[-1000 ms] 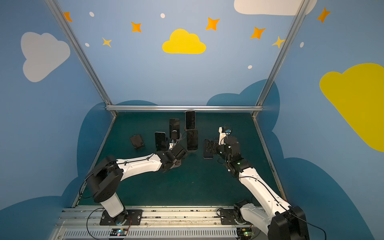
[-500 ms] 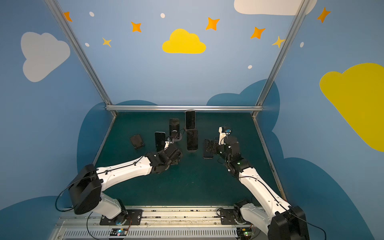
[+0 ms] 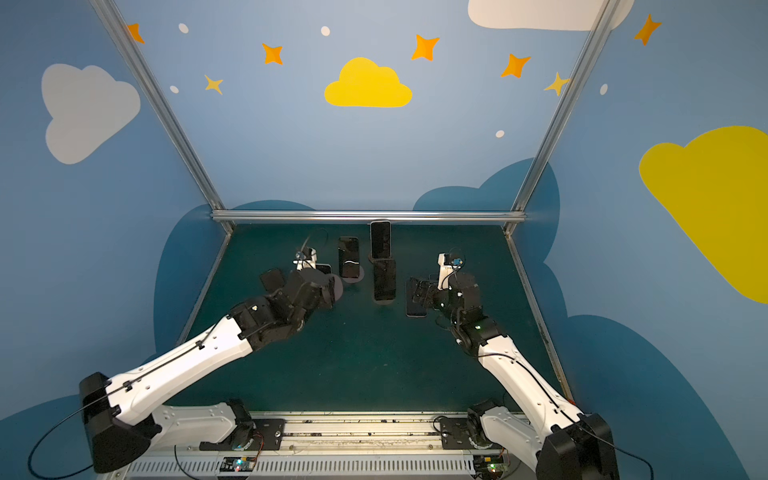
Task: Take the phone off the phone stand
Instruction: 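Carry the grey stand with the left gripper toward the far side wall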
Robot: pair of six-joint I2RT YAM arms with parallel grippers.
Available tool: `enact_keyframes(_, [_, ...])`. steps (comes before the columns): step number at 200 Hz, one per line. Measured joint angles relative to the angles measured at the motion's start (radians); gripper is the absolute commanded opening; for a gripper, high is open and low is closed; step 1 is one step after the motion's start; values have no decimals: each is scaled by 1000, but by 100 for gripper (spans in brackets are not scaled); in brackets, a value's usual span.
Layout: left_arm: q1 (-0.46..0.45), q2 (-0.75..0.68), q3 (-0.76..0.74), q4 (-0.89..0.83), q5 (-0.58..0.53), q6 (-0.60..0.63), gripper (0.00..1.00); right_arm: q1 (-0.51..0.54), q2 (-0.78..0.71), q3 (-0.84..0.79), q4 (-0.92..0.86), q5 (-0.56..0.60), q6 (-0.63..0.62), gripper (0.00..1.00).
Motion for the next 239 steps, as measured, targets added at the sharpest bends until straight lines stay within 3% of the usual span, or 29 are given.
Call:
enact_keyframes(44, [289, 65, 87, 35, 103, 44, 47, 0, -5, 0, 0, 0, 0, 89])
enact_keyframes(91, [463, 315, 303, 89, 220, 66, 48, 0, -5, 0, 0, 10, 0, 89])
enact_keyframes(163, [574, 723, 540, 106, 282, 76, 48, 0, -4, -1, 1, 48, -2, 89])
enact_keyframes(239, [581, 931, 705, 15, 320, 64, 49, 0, 43, -2, 1, 61, 0, 89])
